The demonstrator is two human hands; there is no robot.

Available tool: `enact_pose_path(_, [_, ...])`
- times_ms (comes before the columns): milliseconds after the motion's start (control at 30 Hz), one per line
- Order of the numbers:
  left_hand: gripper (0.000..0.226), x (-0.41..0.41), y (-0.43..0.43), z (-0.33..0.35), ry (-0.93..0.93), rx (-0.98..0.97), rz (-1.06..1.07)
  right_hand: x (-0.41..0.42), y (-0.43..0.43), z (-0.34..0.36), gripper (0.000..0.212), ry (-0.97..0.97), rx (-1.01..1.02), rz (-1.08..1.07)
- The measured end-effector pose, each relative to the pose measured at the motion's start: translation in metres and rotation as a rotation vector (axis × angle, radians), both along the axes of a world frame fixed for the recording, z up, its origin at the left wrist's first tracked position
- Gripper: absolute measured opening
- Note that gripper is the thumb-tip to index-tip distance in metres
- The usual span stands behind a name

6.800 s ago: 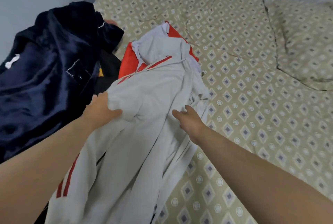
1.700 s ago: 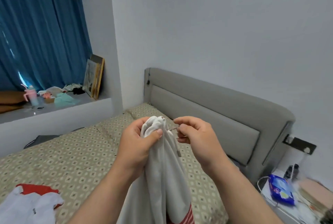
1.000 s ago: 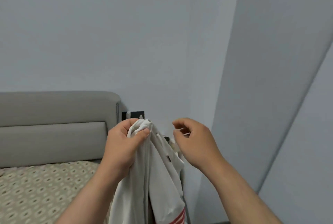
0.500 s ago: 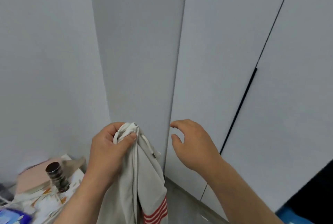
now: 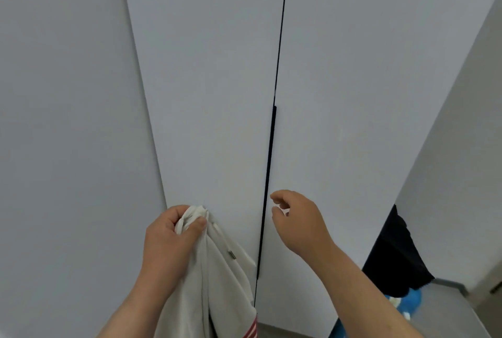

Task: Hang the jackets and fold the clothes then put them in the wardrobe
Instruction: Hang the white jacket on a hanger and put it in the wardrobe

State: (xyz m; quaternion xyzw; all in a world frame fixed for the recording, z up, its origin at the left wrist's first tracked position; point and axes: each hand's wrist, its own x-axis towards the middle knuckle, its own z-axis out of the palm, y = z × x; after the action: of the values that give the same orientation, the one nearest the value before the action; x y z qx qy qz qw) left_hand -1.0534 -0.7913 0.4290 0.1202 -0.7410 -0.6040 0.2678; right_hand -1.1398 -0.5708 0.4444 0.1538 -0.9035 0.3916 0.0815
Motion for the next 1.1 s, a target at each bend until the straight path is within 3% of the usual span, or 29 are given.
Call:
enact_pose_path(300, [0.021, -0.129, 0.022, -0.006, -0.053, -0.040, -0.028, -0.146, 0.001, 0.006, 0.035, 0.078, 0.023, -0.037])
enact_pose_path(500, [0.022, -0.181, 0.014, -0.001, -0.049, -0.059, -0.059, -0.199, -0.018, 0.010, 0.008, 0.054, -0.047, -0.076])
enact_pose_path(800, [0.011, -0.226, -0.007, 0.006, -0.029, -0.128, -0.221, -0.223, -0.052, 0.013, 0.014, 0.085, -0.142, -0.279])
enact_pose_path(1100, [0.010, -0.221, -0.021, 0.006, -0.019, -0.146, -0.446, -0.192, -0.062, 0.007, 0.028, 0.099, -0.169, -0.461])
